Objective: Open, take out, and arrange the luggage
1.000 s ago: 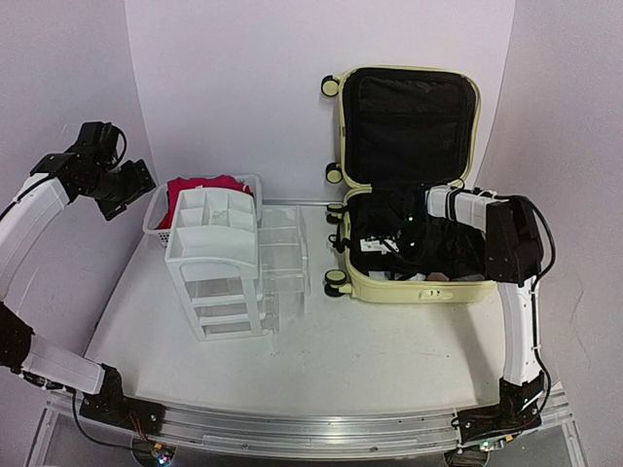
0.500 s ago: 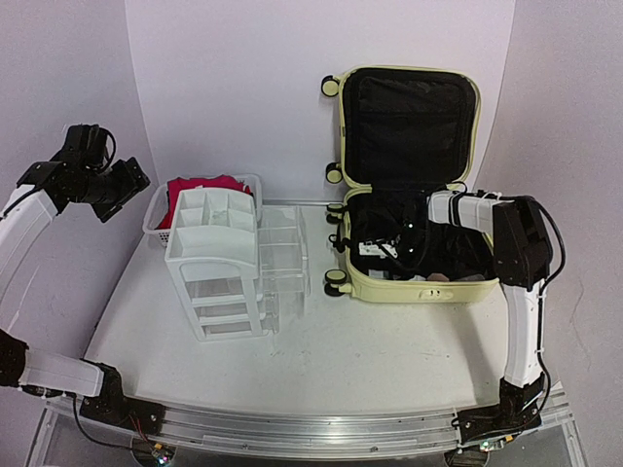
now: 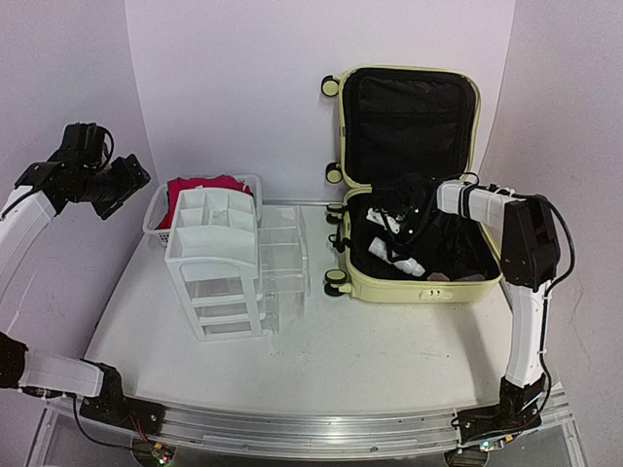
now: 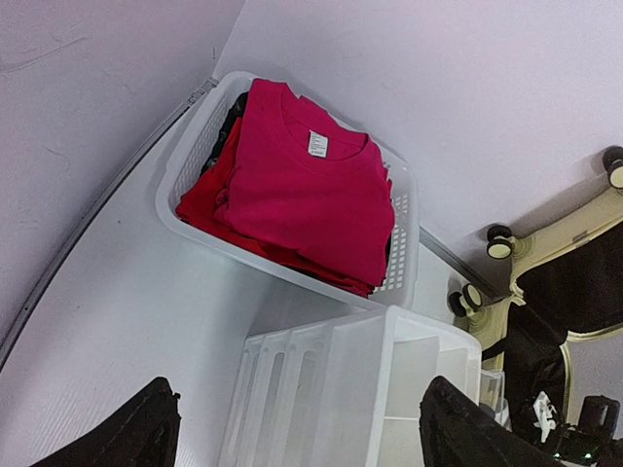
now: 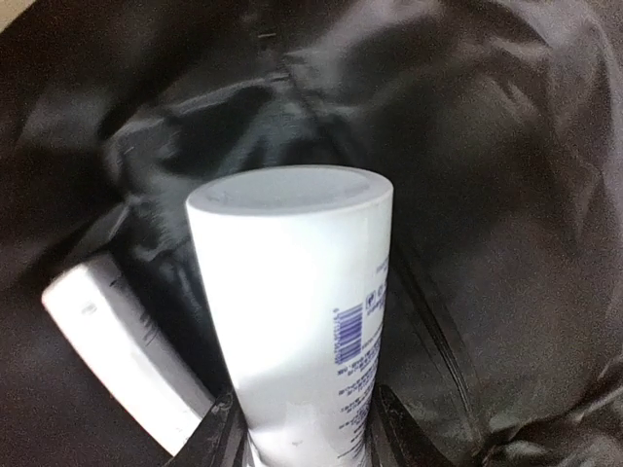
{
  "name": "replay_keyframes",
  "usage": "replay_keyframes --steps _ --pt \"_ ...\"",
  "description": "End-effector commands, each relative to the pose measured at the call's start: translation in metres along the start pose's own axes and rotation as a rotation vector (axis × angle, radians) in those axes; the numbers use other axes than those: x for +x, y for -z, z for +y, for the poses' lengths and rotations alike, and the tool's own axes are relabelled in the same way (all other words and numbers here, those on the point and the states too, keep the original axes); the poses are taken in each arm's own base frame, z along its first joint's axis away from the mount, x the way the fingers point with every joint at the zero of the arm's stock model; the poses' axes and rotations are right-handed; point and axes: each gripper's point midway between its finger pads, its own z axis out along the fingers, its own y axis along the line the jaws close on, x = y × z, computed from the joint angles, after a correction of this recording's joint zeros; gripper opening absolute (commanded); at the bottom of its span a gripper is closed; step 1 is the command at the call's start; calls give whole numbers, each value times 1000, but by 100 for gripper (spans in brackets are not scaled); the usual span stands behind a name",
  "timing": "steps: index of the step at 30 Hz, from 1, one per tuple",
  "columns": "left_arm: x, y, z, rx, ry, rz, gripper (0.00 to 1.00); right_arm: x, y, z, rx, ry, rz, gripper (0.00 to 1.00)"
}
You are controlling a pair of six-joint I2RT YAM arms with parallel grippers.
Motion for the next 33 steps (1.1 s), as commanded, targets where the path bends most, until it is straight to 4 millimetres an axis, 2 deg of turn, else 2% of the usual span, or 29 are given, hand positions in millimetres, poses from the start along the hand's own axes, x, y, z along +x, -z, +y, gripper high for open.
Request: replay_keyframes --steps 1,9,14,18,22,25,30,33 --pt "-15 12 -15 78 -3 -63 86 -36 50 -24 73 -210 -161 17" --pt "-14 9 -20 99 -8 -54 86 -42 59 -36 49 -451 -229 19" --pt "-12 4 -23 118 9 -40 86 -34 61 -67 87 -728 -236 19" --pt "-10 -1 -27 132 21 -23 85 -30 71 -85 33 -983 -276 19" --pt "-3 -6 -44 213 -11 33 85 -38 85 -89 -95 -1167 -334 16" --pt "2 -11 -61 300 -37 66 85 -51 98 -86 -194 -1246 -371 15" --pt "14 -15 -68 350 -41 123 85 -64 118 -80 -320 -1346 -403 18" --pt "20 -15 -72 379 -45 155 84 -81 134 -76 -430 -1403 -433 18"
